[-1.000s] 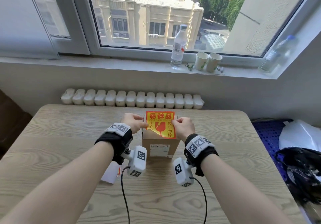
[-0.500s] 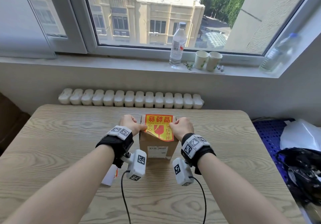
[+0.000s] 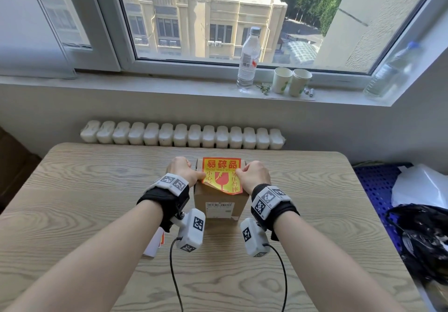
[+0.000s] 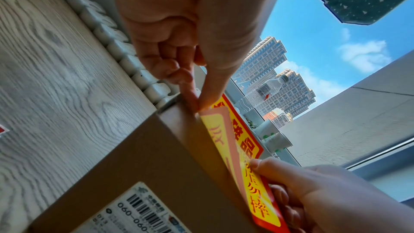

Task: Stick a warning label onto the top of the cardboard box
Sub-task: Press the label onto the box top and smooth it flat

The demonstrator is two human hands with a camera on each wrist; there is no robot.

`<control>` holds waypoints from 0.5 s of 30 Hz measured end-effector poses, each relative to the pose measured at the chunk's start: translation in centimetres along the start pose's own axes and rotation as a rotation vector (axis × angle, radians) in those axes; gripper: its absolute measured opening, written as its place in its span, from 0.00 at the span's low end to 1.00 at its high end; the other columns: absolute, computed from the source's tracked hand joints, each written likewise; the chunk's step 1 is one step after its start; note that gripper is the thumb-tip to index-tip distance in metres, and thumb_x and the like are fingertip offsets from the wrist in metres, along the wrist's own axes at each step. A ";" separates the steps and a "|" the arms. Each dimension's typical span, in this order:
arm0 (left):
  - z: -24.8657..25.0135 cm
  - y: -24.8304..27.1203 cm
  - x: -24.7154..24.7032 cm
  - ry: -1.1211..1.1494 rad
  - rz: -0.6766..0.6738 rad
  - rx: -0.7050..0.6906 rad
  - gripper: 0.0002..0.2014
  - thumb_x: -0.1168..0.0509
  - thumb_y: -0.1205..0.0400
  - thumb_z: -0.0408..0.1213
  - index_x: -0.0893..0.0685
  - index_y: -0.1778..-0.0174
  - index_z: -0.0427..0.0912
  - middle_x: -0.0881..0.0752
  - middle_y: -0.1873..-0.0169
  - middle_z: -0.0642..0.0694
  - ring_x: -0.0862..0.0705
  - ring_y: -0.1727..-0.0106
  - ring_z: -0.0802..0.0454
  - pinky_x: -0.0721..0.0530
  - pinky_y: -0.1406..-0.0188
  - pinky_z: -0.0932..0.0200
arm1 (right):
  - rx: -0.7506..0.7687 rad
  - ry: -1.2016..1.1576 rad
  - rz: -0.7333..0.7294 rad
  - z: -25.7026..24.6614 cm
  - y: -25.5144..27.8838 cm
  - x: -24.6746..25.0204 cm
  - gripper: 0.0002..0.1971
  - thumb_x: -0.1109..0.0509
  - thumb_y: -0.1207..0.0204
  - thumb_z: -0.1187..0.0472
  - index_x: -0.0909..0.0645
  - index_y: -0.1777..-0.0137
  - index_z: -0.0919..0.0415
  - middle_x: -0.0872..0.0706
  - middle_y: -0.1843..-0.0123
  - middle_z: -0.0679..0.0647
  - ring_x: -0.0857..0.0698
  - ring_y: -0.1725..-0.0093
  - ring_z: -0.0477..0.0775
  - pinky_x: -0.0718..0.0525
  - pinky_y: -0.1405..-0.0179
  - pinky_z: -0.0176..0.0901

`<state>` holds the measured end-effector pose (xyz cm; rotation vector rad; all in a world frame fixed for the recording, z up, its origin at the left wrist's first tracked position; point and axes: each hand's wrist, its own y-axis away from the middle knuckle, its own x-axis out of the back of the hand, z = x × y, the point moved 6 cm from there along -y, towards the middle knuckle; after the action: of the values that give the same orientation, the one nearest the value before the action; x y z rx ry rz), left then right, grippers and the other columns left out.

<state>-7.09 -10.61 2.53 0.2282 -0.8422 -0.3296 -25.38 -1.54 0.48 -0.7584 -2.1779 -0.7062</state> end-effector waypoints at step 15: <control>0.7 -0.4 -0.5 -0.124 0.001 -0.055 0.18 0.22 0.33 0.40 0.28 0.73 0.46 0.20 0.69 0.49 0.20 0.62 0.50 0.24 0.65 0.57 | 0.057 0.057 0.034 -0.1 0.6 0.8 0.15 0.31 0.24 0.49 0.17 0.53 0.62 0.13 0.54 0.56 0.17 0.55 0.56 0.24 0.59 0.44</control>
<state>-8.01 -10.82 2.54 0.1574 -0.9539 -0.3677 -25.36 -0.93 1.35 -0.7351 -2.1195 -0.6386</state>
